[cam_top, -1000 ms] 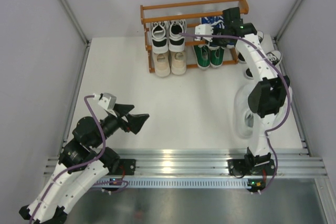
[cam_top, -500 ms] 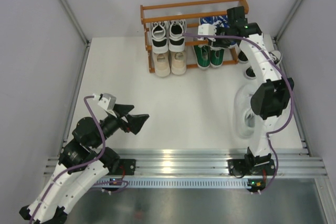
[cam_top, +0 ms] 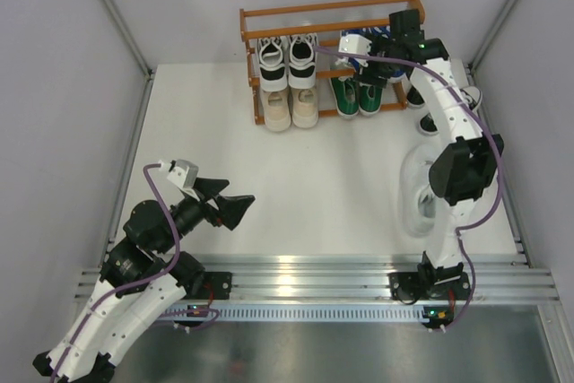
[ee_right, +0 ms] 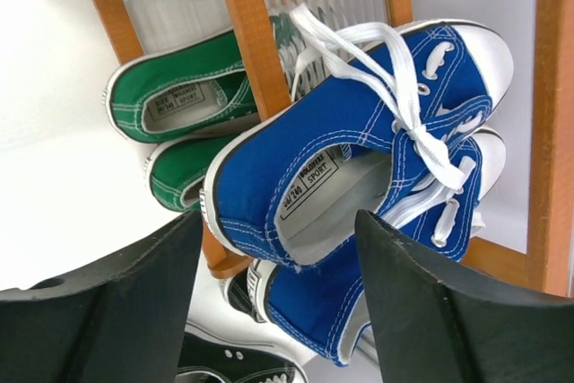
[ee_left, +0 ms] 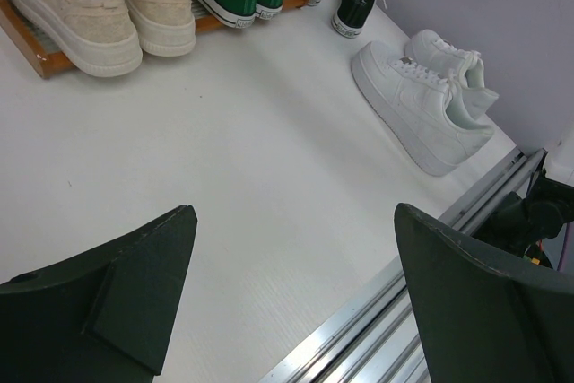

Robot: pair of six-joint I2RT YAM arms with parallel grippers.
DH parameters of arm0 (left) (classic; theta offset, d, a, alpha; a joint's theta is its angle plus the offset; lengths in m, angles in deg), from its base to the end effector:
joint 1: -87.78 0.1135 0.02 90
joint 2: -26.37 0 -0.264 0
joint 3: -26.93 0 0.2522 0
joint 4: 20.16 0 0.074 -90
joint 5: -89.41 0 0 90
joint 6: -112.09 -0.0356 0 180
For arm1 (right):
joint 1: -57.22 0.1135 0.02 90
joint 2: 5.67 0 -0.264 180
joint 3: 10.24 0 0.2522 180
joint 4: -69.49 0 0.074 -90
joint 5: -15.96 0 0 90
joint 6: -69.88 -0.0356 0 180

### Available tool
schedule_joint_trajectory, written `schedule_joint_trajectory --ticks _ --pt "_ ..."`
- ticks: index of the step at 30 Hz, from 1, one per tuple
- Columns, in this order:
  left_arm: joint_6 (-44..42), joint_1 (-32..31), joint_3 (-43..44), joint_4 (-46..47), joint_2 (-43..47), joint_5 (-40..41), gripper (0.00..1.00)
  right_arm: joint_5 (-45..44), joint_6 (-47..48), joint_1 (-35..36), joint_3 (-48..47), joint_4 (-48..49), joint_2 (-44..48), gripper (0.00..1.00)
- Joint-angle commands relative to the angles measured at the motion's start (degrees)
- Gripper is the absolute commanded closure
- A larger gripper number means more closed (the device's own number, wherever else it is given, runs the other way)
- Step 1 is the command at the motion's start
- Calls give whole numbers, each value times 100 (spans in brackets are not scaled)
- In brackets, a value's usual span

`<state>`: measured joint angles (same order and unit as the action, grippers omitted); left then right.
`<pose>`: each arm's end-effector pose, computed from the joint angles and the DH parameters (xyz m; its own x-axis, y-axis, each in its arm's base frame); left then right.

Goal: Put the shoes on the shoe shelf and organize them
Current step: Place the shoe at the shoe shelf.

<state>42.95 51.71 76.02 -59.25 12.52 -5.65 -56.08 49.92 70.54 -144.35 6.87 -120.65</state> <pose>0.0619 -0.0490 0.3149 -0.2849 -0.2313 -0.9302 0.5952 0.7180 -0.3608 0.4334 0.1139 0.3612 0.1820 -0.8758 -0.4471 -0.7786 0.1494 -0.6095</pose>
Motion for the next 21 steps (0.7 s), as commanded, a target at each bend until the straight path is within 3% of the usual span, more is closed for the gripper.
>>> schedule_joint_trajectory --ticks 1,9,12,16,21 --pt "-30 22 -35 159 31 5 3 445 -307 -75 -32 105 617 29" --pt "-30 22 -35 177 49 -13 3 630 -1079 -93 -102 245 924 27" --pt "-21 13 -35 177 119 5 3 683 -2140 -198 -216 342 995 30" --pt "-30 22 -53 185 128 5 3 1061 -3774 -444 177 499 1179 44" --pt "-56 21 -44 194 75 -48 3 738 -4586 -471 1179 1018 1425 46"
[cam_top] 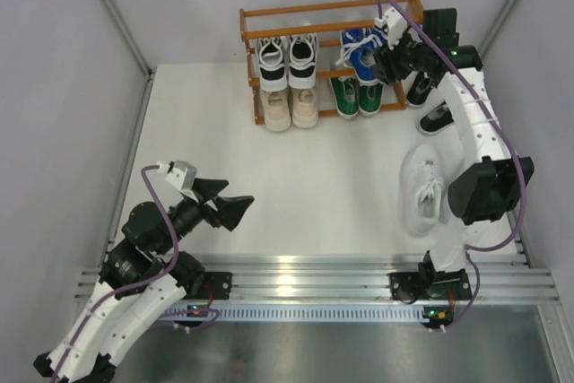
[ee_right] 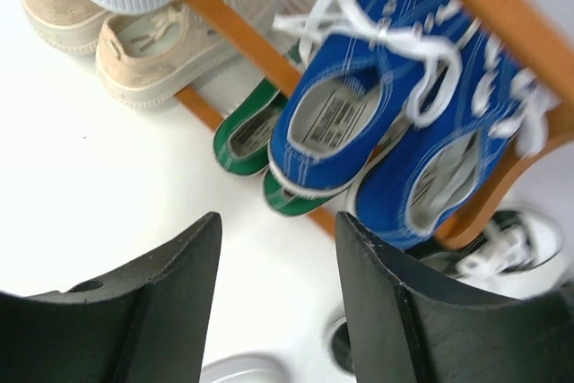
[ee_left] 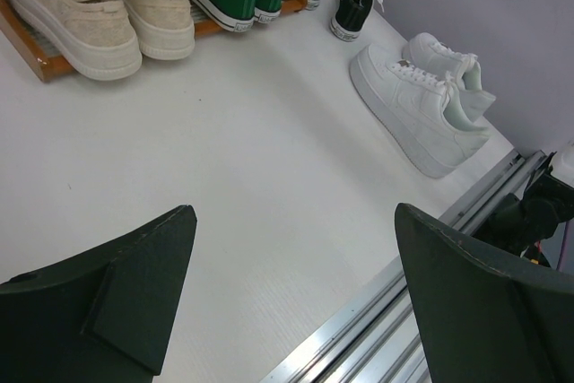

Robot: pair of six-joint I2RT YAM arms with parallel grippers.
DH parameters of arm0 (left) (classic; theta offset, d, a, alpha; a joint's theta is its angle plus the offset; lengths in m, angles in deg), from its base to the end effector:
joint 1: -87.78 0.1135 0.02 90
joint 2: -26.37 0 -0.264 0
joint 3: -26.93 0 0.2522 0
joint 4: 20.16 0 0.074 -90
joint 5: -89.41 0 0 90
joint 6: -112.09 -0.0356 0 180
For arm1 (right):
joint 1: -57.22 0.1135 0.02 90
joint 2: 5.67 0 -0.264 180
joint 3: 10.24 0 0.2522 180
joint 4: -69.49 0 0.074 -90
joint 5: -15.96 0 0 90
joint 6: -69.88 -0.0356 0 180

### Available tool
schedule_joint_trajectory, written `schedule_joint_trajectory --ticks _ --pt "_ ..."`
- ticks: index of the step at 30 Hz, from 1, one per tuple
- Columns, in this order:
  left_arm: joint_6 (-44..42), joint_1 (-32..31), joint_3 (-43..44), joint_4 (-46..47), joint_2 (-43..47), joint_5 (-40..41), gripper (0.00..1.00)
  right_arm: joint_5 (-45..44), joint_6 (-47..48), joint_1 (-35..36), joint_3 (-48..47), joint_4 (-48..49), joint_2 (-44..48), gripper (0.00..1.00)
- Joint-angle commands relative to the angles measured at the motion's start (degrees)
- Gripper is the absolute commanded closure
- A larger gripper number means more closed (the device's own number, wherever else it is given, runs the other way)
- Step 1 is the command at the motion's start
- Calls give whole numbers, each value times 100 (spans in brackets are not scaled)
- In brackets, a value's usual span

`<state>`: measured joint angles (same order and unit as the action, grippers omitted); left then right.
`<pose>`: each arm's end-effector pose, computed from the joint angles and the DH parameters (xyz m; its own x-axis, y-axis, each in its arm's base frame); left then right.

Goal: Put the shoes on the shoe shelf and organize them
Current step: Place the shoe at the shoe shelf, then adjust the shoe at the shoe shelf.

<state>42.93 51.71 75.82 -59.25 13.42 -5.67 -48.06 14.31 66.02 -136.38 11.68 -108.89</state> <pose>0.0597 -0.0474 0.3147 -0.2756 -0.2377 -0.9314 0.5991 0.7153 -0.3598 0.3925 0.0765 0.4081 -0.1877 -0.5434 -0.8182 -0.7259 0.6379 -0.2571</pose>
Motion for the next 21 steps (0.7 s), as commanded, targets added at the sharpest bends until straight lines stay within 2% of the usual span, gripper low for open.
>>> schedule_joint_trajectory --ticks 1,14,17,21 --pt "-54 22 -24 186 -6 -46 3 -153 -1201 -10 427 608 250 46" --pt "-54 13 -51 203 -23 -28 2 -734 -1396 96 50 855 -558 48" --pt "-54 22 -51 203 -23 -28 2 -848 -1448 166 -91 863 -743 51" --pt "-62 21 -51 203 -32 -28 2 -787 -1667 210 -188 925 -849 63"
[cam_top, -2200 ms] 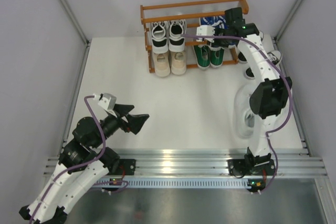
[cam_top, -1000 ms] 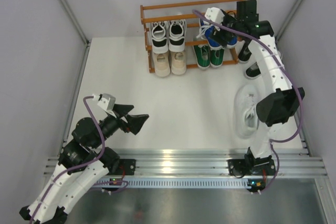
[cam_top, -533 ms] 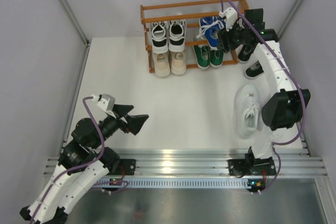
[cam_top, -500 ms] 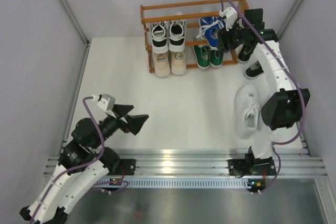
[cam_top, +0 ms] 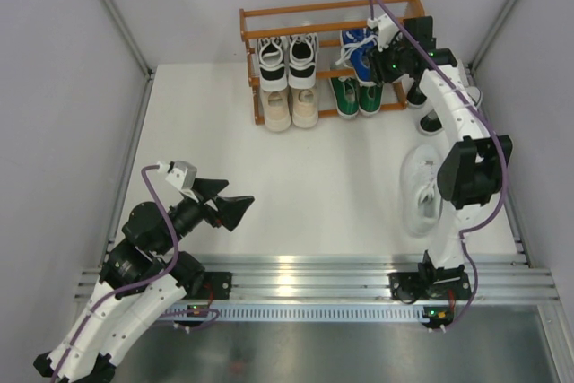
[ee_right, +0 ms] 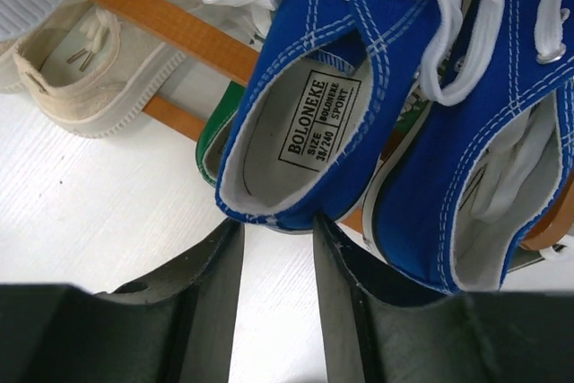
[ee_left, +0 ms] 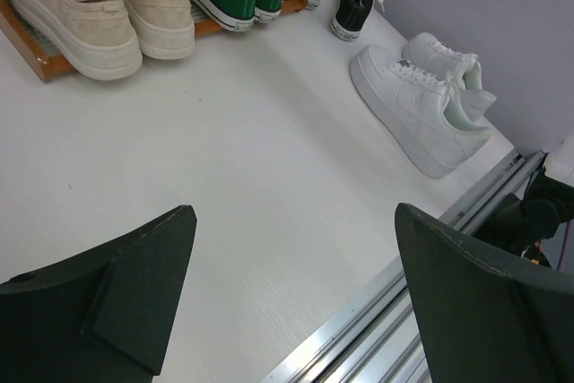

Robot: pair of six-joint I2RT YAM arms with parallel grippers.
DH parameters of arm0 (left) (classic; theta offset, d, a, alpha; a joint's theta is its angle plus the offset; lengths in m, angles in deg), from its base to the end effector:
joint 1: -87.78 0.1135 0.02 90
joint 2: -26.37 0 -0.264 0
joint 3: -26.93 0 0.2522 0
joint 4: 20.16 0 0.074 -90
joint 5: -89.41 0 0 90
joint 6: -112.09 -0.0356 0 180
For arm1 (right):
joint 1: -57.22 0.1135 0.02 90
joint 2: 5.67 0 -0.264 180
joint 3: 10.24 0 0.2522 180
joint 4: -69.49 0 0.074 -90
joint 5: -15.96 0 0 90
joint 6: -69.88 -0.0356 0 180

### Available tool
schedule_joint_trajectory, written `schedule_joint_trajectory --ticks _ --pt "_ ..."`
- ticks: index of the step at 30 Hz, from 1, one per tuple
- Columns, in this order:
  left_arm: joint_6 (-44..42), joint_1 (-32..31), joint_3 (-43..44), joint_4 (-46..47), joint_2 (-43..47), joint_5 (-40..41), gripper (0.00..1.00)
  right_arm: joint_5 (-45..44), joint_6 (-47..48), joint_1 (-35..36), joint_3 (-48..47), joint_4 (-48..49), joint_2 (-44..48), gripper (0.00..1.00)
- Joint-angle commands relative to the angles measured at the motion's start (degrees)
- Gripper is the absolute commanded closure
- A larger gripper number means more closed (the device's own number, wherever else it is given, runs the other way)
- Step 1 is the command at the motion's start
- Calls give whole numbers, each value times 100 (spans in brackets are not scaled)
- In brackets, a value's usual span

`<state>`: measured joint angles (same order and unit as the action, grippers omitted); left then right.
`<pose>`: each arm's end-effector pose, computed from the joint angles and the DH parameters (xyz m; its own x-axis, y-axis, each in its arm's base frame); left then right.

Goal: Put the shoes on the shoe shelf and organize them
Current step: Adjust the shoe at the shoe shelf.

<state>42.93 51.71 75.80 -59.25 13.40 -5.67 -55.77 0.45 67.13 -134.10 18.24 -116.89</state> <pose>0.0598 -0.0475 0.3145 -0.2761 -0.2373 -0.9314 0.5989 0.7155 -0.3598 0.4373 0.0877 0.3475 -0.4333 -0.4144 -0.8003 -0.5949 0.7986 -0.0914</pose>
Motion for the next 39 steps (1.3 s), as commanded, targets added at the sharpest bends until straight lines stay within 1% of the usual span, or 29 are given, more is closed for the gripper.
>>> schedule_joint_trajectory --ticks 1,6,13,21,30,39 --pt "-63 22 -48 203 -30 -28 2 19 -343 116 -441 252 -66 64" --pt "-71 22 -57 212 -39 -37 2 256 -747 134 -512 330 -102 70" --pt "-71 13 -57 212 -39 -28 2 459 -1056 125 -486 401 -102 74" --pt "-80 22 -57 212 -30 -28 2 -50 -810 55 -398 383 56 75" --pt "-80 22 -57 221 -21 -54 2 -59 -792 -297 -266 419 232 75" --pt "-89 22 -57 212 -12 -46 2 -139 -608 -350 -125 436 390 76"
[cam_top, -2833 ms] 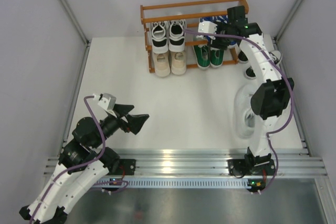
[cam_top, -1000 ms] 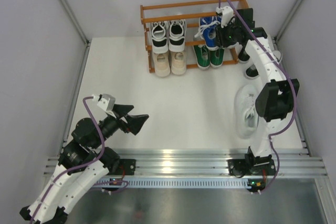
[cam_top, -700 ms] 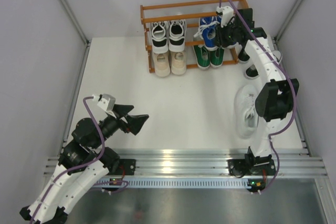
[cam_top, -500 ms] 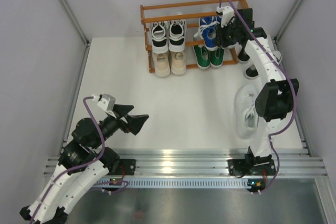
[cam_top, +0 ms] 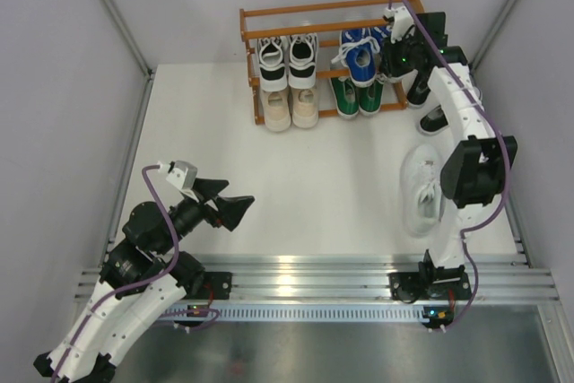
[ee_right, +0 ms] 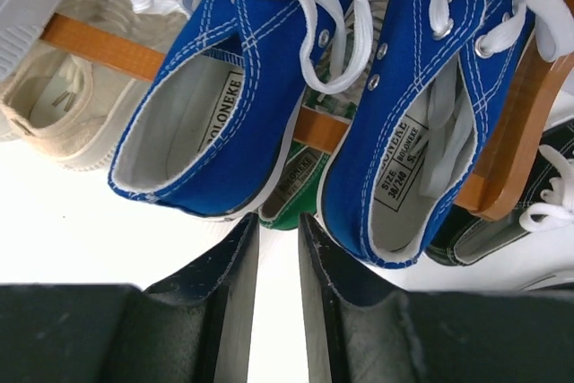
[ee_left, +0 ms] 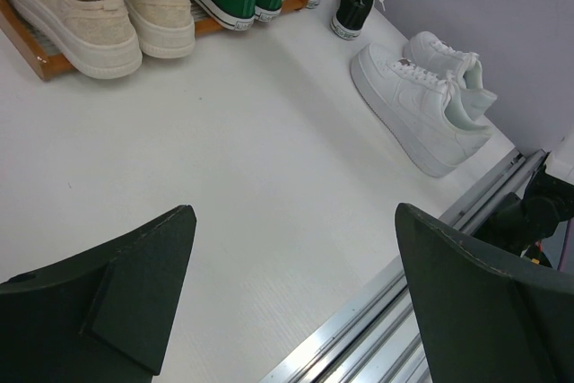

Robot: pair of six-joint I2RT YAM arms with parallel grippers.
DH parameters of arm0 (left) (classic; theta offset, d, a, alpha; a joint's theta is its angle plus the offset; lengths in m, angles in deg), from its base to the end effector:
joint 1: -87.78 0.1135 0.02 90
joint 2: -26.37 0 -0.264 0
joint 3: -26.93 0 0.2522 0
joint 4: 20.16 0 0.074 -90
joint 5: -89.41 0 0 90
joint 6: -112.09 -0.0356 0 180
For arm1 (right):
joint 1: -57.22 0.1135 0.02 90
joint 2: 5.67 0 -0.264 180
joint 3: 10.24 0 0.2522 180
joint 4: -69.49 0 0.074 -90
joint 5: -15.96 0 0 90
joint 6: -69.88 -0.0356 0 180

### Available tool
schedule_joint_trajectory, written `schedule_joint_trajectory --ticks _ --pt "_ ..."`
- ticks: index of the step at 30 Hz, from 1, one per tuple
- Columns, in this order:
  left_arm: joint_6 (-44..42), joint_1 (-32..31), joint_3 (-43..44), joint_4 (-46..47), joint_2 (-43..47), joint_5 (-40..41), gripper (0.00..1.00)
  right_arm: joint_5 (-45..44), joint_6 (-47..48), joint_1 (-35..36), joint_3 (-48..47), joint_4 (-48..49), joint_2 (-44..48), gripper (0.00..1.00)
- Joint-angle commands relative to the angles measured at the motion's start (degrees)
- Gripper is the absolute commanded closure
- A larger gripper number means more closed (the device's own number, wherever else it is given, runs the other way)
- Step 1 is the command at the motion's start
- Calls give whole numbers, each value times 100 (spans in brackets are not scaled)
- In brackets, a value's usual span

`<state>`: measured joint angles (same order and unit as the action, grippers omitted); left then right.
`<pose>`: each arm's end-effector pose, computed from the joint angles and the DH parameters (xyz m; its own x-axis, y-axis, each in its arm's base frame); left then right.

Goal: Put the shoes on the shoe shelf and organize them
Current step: Adjust the shoe at the shoe shelf.

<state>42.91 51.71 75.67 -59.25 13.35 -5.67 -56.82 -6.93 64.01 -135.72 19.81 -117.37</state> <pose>0.0602 -0.0478 0.3138 -0.2783 -0.2353 -0.9312 0.5981 0.7162 -0.3597 0.4456 0.0637 0.3555 -0.4868 -0.2775 -0.8283 -0.4747 0.8800 -0.0158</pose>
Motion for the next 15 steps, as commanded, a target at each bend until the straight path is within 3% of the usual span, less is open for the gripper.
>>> schedule_joint_trajectory --ticks 1,5,7,10,12,15 --pt "-87 13 -44 221 -8 -46 2 210 183 -37 89 270 526 75" --pt "-87 22 -53 229 -34 -63 2 1116 578 -20 159 112 693 66" --pt "-87 13 -53 229 -34 -63 2 1162 649 68 177 103 772 62" --pt "-78 13 -53 238 -34 -55 2 734 598 244 168 260 747 54" --pt "-78 22 -53 238 -43 -46 2 425 571 366 29 287 607 38" --pt "-78 13 -62 238 -34 -46 2 -190 457 542 -51 428 483 28"
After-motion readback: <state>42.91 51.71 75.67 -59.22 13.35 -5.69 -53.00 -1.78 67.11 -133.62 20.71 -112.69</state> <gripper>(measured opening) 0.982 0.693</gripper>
